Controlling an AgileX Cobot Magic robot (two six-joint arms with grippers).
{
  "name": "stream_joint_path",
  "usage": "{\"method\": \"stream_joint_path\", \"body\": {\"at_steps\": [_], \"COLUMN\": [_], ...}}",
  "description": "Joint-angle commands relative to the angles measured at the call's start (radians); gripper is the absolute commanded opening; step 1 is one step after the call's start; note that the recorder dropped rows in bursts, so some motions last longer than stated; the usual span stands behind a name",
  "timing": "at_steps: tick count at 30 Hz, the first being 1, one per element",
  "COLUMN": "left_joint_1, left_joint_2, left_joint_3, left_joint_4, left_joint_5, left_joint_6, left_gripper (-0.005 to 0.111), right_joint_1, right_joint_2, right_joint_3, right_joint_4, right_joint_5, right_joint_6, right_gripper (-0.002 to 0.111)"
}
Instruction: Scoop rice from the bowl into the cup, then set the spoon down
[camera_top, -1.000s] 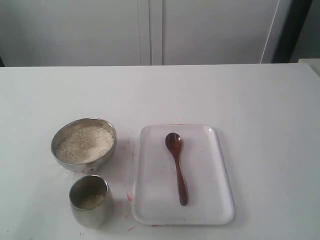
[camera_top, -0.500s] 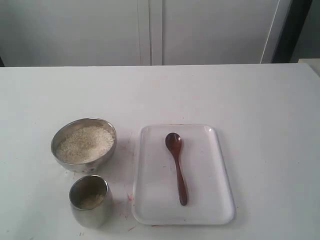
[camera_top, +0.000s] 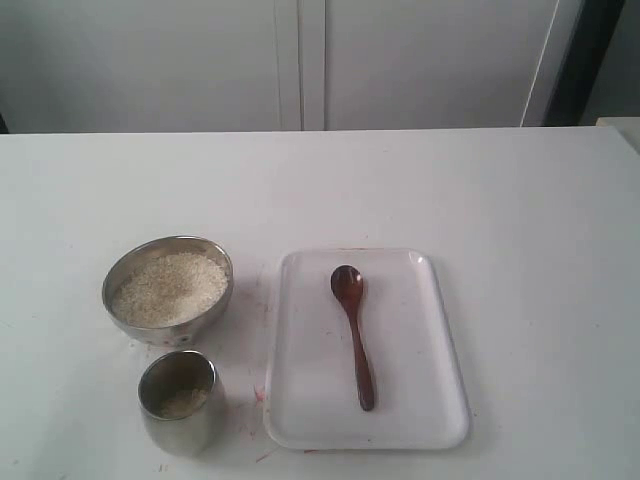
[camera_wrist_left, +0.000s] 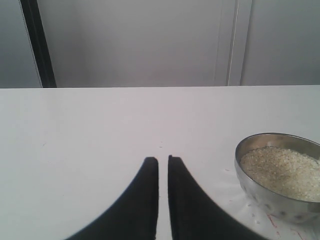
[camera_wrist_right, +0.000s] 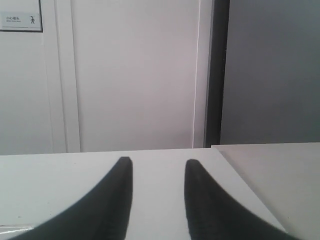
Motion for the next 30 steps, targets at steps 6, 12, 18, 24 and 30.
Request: {"method": "stream_joint_path", "body": {"at_steps": [6,12,18,24,30], "left_joint_1": [-0.01,-0.01,-0.01,-0.01,-0.01], "left_joint_2": [-0.001,-0.001,-0.001,-0.001,-0.001], "left_joint_3": [-0.007,-0.007,-0.007,-0.007,-0.007], "left_joint_4": [-0.005,-0.005,-0.005,-0.005,-0.005], "left_joint_5": [-0.005,-0.005,-0.005,-0.005,-0.005], "left_joint_6": [-0.005,-0.005,-0.005,-0.005,-0.005], "left_gripper": [0.014,0.014,0.014,0.014,0.014], "right_joint_1": [-0.001,-0.001,-0.001,-0.001,-0.001], "right_joint_2": [-0.005,-0.005,-0.005,-0.005,-0.005], "right_joint_3": [0.005,0.005,0.005,0.005,0.005], "right_joint_4": [0.003,0.003,0.003,-0.002,-0.001], "right_joint_5": [0.01,0.018,0.017,0.006,0.012], "right_joint_6": [-0.013,-0.014,-0.014,-0.058,-0.071], "right_gripper": [0.034,0.034,0.032,0.0,0.0]}}
